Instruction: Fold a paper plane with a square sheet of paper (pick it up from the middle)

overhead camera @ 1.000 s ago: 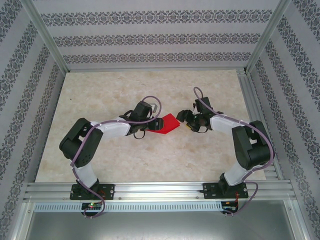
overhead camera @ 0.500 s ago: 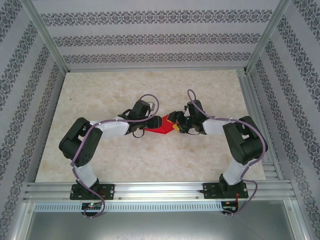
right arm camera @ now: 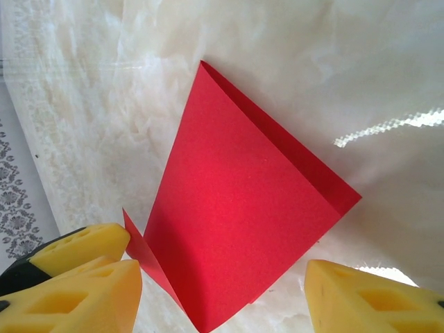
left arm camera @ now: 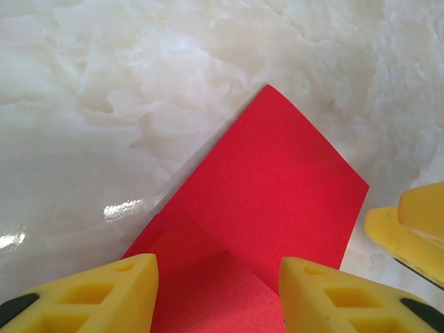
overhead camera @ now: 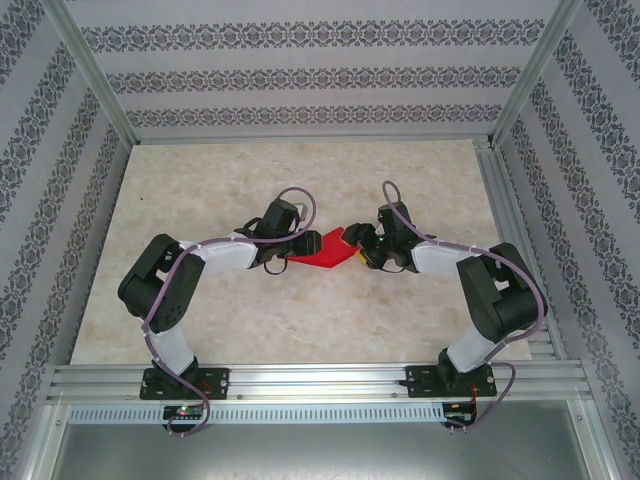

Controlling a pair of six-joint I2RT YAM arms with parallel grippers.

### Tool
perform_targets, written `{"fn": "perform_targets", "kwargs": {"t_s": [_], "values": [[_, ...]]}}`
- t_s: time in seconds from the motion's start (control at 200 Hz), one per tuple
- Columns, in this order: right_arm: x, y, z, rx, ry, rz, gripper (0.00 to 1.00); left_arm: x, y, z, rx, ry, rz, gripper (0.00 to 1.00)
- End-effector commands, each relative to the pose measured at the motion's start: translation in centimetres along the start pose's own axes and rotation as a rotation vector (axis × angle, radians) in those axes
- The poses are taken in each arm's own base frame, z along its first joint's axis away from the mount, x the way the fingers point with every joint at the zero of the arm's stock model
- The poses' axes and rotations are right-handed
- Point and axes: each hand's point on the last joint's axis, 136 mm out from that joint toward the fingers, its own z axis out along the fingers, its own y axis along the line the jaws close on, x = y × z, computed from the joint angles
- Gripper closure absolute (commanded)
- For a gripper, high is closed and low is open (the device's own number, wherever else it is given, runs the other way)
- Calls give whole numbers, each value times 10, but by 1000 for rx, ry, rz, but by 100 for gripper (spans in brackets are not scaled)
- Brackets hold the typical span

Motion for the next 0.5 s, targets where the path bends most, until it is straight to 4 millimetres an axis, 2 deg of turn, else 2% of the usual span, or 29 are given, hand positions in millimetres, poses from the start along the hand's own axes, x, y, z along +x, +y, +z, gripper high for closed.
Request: {"fn": "perform_targets", "kwargs": {"t_s": [0.0, 0.235, 0.495], "values": [[6, -1, 7, -10, 17, 14, 36, -4, 7, 3, -6, -19, -20, 50], [13, 8, 15, -52, 50, 23, 36, -4, 8, 3, -5, -20, -21, 50], [17, 27, 21, -153, 57, 45, 45, -5, 7, 2, -5, -21, -19, 50]]}}
